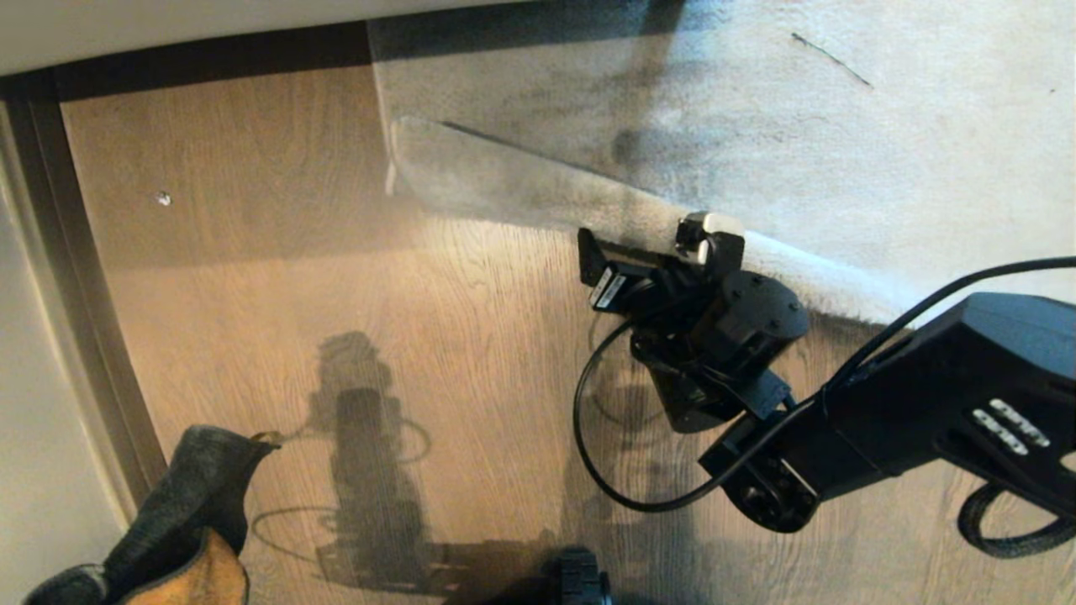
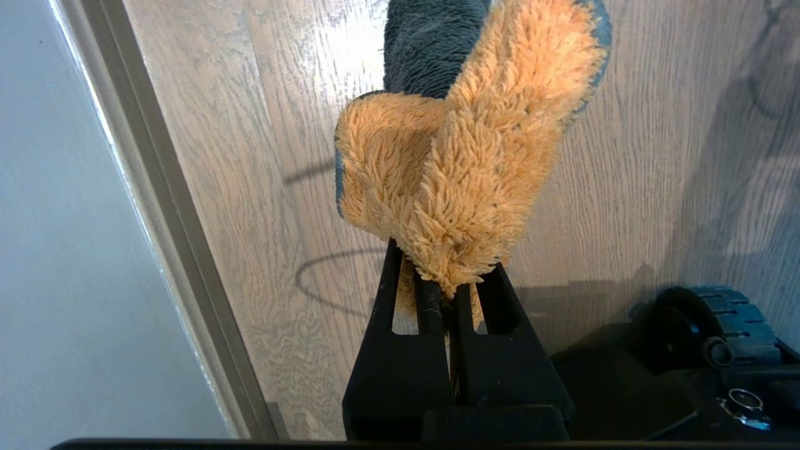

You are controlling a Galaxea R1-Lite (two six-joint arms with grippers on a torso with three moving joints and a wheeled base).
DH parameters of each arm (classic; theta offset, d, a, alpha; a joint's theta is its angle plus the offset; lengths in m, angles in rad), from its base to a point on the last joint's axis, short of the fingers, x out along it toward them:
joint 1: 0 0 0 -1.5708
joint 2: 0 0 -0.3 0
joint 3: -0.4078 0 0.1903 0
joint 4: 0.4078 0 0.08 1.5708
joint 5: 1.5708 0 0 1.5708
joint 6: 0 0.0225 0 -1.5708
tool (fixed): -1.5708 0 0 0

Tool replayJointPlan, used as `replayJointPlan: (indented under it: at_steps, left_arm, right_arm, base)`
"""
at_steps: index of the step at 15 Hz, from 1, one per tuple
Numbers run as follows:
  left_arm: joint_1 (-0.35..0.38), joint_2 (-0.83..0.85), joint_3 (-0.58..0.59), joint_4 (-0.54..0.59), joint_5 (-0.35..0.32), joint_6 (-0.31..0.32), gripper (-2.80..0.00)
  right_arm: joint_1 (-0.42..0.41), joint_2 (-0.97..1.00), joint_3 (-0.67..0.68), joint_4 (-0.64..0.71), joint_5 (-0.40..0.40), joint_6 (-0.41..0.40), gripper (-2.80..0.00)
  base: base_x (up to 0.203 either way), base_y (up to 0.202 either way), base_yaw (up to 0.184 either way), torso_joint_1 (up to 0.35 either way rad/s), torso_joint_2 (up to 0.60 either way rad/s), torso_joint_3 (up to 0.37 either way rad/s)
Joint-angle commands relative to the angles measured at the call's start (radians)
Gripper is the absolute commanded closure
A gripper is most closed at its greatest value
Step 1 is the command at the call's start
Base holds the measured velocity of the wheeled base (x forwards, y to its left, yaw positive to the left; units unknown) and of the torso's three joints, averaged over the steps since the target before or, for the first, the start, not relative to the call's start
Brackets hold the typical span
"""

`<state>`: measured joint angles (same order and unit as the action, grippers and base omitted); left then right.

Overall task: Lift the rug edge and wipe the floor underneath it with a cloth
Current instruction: Lift up the carpet

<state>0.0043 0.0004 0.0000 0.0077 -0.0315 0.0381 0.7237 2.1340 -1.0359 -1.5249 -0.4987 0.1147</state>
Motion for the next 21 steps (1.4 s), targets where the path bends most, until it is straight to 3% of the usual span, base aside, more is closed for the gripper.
replayJointPlan:
  at_steps: [1, 7, 11, 14, 18, 21]
  left_arm:
    - [0.000, 0.000, 0.000, 0.000, 0.000, 0.000, 0.00]
    - [0.000, 0.000, 0.000, 0.000, -0.001, 0.000, 0.00]
    - [0.000, 0.000, 0.000, 0.000, -0.001, 0.000, 0.00]
    - [0.000, 0.000, 0.000, 0.000, -0.001, 0.000, 0.00]
    - [0.000, 0.000, 0.000, 0.000, 0.001, 0.000, 0.00]
    - [0.000, 0.000, 0.000, 0.000, -0.001, 0.000, 0.00]
  right_arm:
    - [-0.008, -0.006, -0.006, -0.044, -0.003, -0.007, -2.80]
    - [-0.054, 0.054, -0.005, -0.043, -0.003, -0.057, -2.80]
    - [-0.101, 0.080, -0.077, -0.044, -0.002, -0.125, -2.80]
    - [-0.122, 0.050, -0.138, -0.044, 0.005, -0.120, -2.80]
    - [-0.110, 0.038, -0.106, -0.044, 0.011, -0.109, -2.80]
    - [-0.073, 0.037, -0.077, -0.044, 0.011, -0.038, -2.80]
  base:
    - [0.000, 0.000, 0.000, 0.000, 0.00, 0.000]
    - [0.000, 0.000, 0.000, 0.000, 0.00, 0.000]
    - [0.000, 0.000, 0.000, 0.000, 0.00, 0.000]
    - [0.000, 0.000, 0.000, 0.000, 0.00, 0.000]
    - [0.000, 0.000, 0.000, 0.000, 0.00, 0.000]
    - [0.000, 0.000, 0.000, 0.000, 0.00, 0.000]
